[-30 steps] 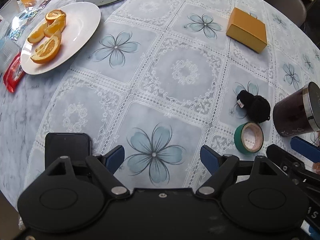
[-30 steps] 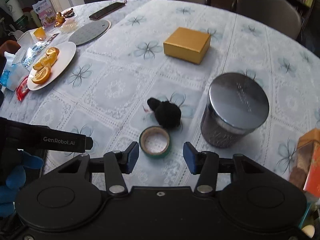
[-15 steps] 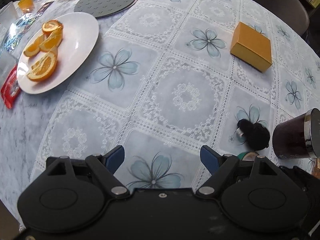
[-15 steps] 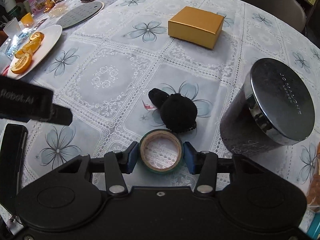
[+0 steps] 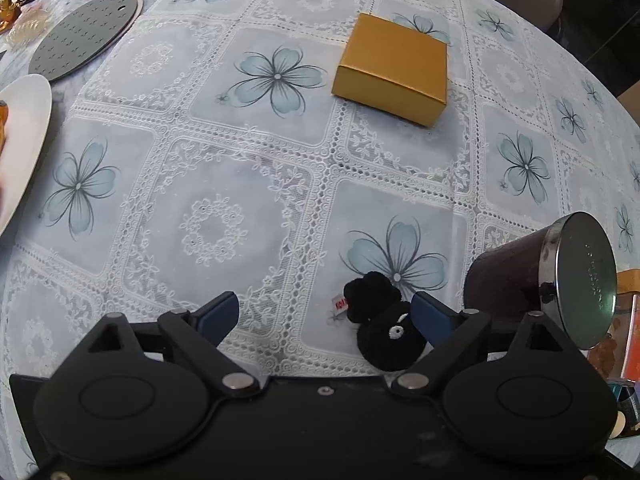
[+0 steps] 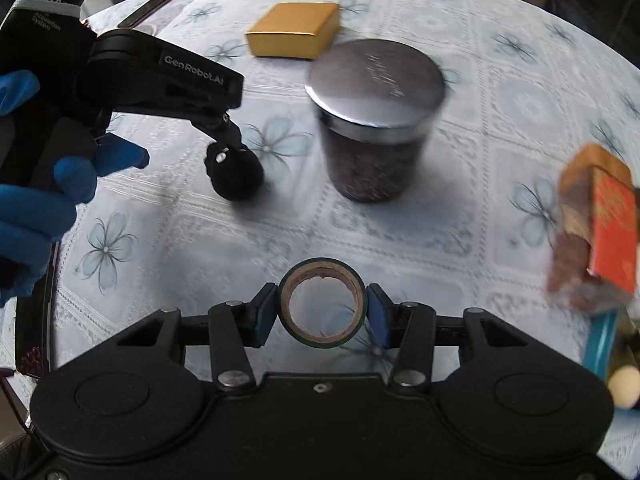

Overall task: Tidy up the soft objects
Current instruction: 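Grasp the green tape roll with the right tool while the left tool grasps the black fluffy pompom, then carry the pompom with the left tool and green tape with the right tool into the tray, releasing both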

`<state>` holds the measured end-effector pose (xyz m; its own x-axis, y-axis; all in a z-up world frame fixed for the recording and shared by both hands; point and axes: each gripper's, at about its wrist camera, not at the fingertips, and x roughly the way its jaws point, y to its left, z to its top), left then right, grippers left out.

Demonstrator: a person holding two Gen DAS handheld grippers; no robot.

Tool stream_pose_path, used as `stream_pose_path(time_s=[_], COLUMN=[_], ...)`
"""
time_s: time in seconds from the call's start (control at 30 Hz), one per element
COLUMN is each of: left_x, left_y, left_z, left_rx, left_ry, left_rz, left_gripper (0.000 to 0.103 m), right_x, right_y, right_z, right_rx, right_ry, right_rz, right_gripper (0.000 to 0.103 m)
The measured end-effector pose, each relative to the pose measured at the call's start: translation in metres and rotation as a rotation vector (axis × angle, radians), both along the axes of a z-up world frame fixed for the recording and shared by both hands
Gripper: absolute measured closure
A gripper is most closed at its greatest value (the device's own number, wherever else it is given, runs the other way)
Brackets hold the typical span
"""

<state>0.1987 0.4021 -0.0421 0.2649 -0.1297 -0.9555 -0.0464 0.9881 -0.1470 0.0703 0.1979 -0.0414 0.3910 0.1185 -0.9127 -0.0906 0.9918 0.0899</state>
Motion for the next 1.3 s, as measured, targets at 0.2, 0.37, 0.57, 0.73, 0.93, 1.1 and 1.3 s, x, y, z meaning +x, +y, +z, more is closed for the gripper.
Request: stream_pose_path(time_s=[0.2,0.37,0.57,0.73,0.93,1.1,1.3], left_x=[0.003,0.008,0.005,-0.006,-0.038,-0.074,-0.126], left_y=[-0.009,-0.011,-0.018,-0.011,-0.008,-0.017,-0.070], left_z=[-0.004,-0.017,-0.018,-0.011,0.005,0.026,0.056], left_rx=[0.003,0.027,0.082,-0.001,0.023,0.067,0.090], left_ry=[0.014,0.046,0.032,0.079,0.063,0.050,0.039], left_rz=[0.007,0.024,0.031,0.050,0.075,0.111,0.072], left_gripper=[0.010,0.011,0.036,0.069,0.069,0.069,0.069], right_x=[-0.011,-0.015,-0.023,-0.030,-0.036,-0.046,-0.068], right_y=[-0.017,-0.024,-0.033,-0.043,-0.060,-0.085,-0.148], right_z=[0.005,0.010,0.015,0.020,0.026,0.035,0.051], right_rx=[0.006,0.009,0.019,0.046,0.083,0.117,0.140], right_ry=[-0.001,-0.022,-0.036,-0.042,-0.064,-0.092,-0.126], right_rz=[-0.044,-0.065,-0.079,-0.078,-0.052,-0.007,-0.021], right_gripper=[0.055,0.055,0.055,0.055,0.055,0.055,0.055])
